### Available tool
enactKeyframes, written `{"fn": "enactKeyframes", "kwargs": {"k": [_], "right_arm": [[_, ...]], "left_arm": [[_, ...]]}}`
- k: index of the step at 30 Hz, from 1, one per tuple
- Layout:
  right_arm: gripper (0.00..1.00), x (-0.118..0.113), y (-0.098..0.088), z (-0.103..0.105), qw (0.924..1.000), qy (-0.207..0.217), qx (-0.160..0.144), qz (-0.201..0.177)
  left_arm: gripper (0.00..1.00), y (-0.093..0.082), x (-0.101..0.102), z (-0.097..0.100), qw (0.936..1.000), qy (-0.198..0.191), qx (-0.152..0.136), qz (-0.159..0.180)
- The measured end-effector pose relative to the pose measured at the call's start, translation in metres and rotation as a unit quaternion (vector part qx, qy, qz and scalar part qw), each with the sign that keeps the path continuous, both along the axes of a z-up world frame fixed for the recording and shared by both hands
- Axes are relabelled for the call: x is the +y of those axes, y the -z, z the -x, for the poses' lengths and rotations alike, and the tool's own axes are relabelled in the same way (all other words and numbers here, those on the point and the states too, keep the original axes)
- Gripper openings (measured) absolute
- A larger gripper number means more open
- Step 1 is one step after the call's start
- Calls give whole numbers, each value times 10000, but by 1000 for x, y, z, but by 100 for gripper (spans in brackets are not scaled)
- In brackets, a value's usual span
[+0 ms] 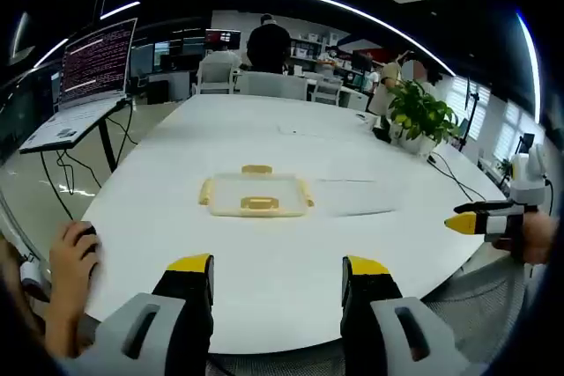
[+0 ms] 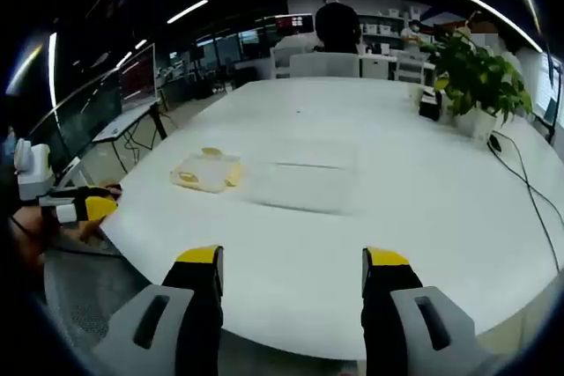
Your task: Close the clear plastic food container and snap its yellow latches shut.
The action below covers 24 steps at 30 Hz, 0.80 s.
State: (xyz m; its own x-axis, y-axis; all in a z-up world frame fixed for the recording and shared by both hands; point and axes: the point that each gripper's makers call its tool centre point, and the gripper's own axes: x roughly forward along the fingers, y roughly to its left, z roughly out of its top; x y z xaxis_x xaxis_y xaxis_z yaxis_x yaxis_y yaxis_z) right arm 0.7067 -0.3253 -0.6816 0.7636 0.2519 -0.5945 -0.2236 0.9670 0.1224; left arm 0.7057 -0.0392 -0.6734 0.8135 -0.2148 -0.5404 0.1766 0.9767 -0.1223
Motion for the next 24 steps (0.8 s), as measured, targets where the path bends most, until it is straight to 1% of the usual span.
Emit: {"fn": "enactKeyframes", "kwargs": {"k": [24], "right_arm": [[60,0,0,0,10000,-36,-5,-1]], "left_arm": [[53,0,-1,0,10000,12,3,-8]]}}
